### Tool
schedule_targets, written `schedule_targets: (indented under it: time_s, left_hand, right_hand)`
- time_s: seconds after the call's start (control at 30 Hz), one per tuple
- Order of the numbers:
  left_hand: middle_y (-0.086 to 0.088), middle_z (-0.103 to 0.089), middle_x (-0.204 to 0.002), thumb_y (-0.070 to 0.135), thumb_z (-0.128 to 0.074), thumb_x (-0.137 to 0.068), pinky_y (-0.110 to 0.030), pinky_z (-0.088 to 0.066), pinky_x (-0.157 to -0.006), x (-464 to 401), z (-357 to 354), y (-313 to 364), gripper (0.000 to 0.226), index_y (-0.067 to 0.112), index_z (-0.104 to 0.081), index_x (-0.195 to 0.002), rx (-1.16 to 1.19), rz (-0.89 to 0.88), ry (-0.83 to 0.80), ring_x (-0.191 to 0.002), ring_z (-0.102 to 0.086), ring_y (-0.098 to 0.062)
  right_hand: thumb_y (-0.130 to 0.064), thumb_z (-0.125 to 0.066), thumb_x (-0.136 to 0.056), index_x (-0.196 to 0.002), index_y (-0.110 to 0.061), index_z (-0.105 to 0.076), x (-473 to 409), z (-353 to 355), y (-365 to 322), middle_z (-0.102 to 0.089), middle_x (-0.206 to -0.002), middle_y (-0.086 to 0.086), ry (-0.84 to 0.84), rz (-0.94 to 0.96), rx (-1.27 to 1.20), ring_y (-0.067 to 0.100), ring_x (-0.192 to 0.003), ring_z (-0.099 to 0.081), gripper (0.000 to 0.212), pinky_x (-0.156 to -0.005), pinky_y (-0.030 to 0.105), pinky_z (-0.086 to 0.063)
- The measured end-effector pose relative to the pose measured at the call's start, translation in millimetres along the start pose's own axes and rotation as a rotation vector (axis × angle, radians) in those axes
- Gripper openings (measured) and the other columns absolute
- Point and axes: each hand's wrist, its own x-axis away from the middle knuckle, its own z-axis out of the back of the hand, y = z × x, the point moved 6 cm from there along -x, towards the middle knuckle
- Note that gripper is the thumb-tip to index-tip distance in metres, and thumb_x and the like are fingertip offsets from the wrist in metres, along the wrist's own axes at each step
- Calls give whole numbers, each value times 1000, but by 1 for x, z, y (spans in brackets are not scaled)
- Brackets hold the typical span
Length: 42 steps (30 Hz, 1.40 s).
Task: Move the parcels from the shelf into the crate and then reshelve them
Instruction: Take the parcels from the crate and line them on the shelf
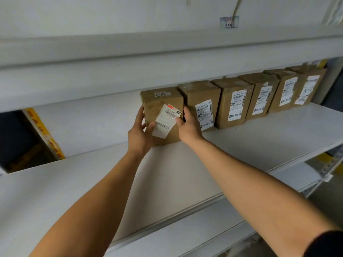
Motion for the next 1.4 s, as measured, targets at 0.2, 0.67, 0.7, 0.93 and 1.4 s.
schedule_targets:
  time_s: [0.2,0.67,0.7,0.93,1.4]
  left_hand:
    - [-3,-49,-159,36,-62,-105,-29,-59,-90,25,-3,2,70,27,-27,-165,-168,149,16,-134,-58,-28]
    - [-3,-60,-147,38,-62,-104,-44,-52,-109,184,-195,79,44,22,-60,-144,-388,-42,-155,-131,-59,-23]
    - [-2,-60,-147,37,-62,-104,-43,-51,-110,199,-221,85,43,23,-59,-145,-372,-59,-204,-131,-59,-22]
    - [-2,-66,-140,29,-63,-105,-24,-46,-96,300,-405,112,39,17,-62,-142,-362,-184,-473,-120,-65,-21]
    - [-12,-60,-148,40,-62,-103,-40,-46,-110,516,-727,85,54,18,-53,-152,-472,-224,-1312,-136,-55,-30]
  right_hand:
    - [-22,-60,-107,-162,-27,-40,21,18,2,-51,-159,5,-100,-4,-84,19,-140,-56,59,-109,25,-43]
    - [-29,-63,-105,-145,-23,-60,159,269,119,-69,-136,-4,-36,58,188,9,-120,-64,40,-104,33,-53]
    - [-29,-62,-106,-147,-23,-59,171,296,131,-67,-138,-4,-32,43,211,9,-122,-63,42,-105,32,-52]
    - [-29,-60,-107,-149,-22,-57,261,462,235,-64,-143,-4,97,-185,310,10,-129,-59,43,-109,25,-46]
    - [-32,-62,-104,-149,-21,-55,455,665,431,-58,-148,5,498,-847,461,29,-129,-59,47,-105,45,-52]
